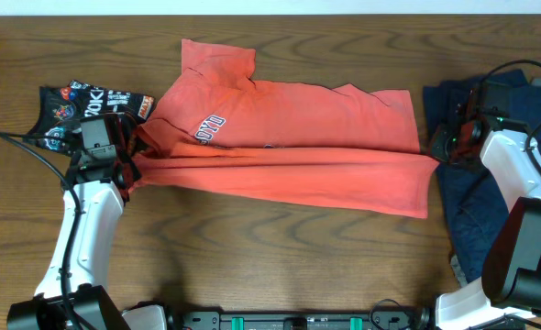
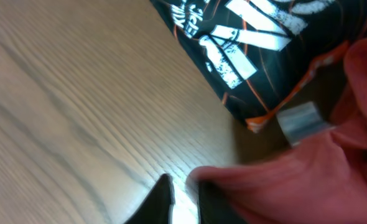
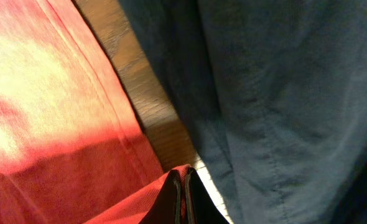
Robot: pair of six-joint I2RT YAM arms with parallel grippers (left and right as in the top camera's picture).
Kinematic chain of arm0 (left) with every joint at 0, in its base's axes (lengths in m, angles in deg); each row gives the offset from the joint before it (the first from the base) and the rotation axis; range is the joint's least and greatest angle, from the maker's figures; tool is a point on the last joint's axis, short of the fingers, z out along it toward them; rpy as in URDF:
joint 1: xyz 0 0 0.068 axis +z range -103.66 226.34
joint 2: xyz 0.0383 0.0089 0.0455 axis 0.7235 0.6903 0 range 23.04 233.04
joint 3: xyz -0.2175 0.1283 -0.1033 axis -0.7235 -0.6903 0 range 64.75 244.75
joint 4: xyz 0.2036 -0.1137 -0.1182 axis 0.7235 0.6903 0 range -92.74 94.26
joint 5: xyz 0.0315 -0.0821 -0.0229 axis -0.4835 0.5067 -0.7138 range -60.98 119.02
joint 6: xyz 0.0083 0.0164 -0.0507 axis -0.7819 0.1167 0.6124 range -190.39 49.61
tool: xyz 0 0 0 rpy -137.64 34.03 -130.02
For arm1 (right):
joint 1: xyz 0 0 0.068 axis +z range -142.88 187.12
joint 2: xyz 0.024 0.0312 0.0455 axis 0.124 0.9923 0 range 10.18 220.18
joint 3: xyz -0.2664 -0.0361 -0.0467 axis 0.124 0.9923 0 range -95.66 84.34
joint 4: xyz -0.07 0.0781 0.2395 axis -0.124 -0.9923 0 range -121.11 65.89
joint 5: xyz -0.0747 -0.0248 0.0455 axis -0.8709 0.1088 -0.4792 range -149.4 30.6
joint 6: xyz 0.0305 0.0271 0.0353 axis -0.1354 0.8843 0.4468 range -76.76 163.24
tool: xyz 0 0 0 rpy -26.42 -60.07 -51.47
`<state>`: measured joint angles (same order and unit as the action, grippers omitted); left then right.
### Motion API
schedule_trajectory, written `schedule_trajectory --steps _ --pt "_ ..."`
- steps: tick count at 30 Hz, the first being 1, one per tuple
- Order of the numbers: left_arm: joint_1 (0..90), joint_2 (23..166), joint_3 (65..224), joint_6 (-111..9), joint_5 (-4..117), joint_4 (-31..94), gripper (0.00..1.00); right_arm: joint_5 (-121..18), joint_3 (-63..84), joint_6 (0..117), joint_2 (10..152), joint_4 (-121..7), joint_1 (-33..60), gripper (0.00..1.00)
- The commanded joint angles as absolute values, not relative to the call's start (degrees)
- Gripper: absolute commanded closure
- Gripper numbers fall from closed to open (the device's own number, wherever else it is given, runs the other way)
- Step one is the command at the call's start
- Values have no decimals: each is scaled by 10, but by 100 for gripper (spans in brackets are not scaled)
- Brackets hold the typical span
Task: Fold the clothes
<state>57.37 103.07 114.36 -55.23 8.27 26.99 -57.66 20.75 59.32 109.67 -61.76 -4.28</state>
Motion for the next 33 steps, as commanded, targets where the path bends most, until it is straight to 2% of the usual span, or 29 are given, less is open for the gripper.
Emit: schedule_trajectory --steps 1,4,12,20,29,30,33 --pt "579 1028 1156 -573 49 290 68 -596 209 588 1102 -616 -52 99" --pt "579 1028 1156 -573 49 312 55 -605 209 588 1102 -618 -52 99" --pt "572 1027 1162 -573 72 293 54 -598 209 583 1102 -608 -52 99" --pt "535 1027 1164 -625 274 222 54 -464 209 534 1102 -549 -50 99" --pt "524 1051 1164 -624 275 136 55 -463 209 534 1102 -548 -45 99" --pt "524 1063 1164 -624 275 129 54 -467 209 534 1102 -551 -44 99" --pt "524 1106 1164 -624 304 113 42 -476 209 534 1102 -559 -45 99"
